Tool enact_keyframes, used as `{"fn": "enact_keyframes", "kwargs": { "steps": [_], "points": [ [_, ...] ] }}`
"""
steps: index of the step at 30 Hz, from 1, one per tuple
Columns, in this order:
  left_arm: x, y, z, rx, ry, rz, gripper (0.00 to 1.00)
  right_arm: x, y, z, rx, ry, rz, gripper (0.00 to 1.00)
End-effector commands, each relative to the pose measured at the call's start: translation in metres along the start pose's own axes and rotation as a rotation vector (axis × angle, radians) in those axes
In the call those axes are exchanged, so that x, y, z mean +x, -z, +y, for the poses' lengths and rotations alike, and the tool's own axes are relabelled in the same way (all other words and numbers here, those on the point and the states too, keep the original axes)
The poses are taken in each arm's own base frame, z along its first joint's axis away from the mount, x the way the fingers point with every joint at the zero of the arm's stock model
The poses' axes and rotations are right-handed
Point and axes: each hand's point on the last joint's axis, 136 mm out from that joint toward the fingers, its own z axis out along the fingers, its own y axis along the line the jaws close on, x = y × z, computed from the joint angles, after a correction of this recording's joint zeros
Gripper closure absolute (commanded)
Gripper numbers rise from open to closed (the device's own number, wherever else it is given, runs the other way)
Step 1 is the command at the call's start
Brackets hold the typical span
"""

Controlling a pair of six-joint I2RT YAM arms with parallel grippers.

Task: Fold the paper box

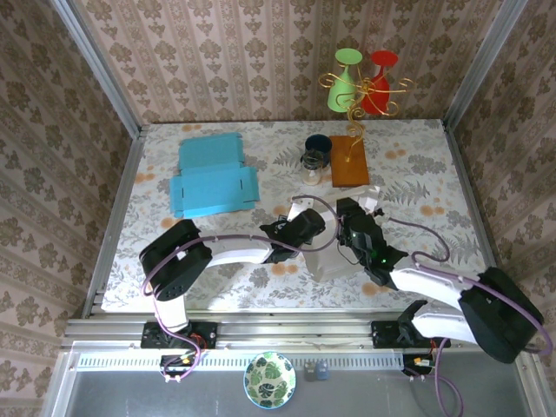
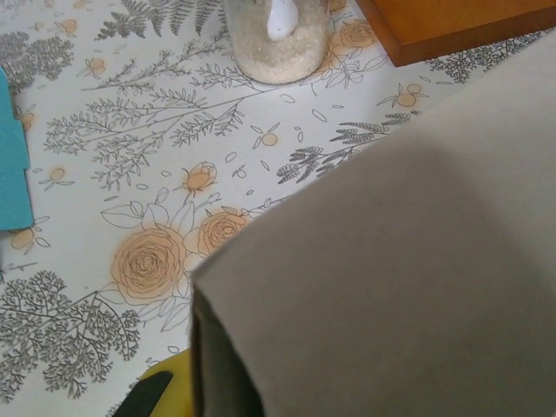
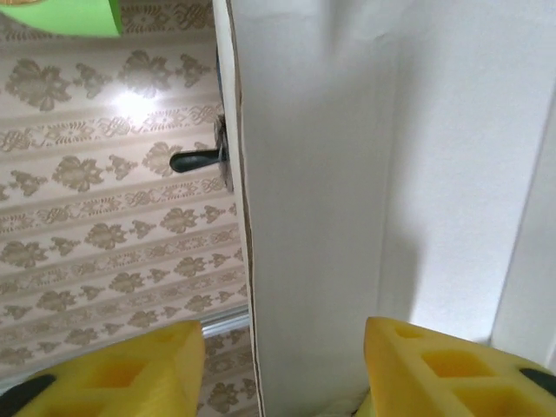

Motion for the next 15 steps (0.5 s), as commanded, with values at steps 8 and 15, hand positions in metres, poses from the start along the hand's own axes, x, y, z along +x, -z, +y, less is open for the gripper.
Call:
{"fn": "enact_keyframes", "kwargs": {
  "steps": [8, 15],
  "points": [
    [-0.022, 0.009, 0.023, 0.058, -0.146, -0.018, 1.0, -0.034, 0.035, 0.009, 0.248, 0.265, 0.037, 0.23],
    [-0.016, 0.008, 0.031, 0.149, -0.155, 0.006, 1.0, -0.051, 0.068, 0.003, 0.363, 0.407, 0.094, 0.23]
  ]
}}
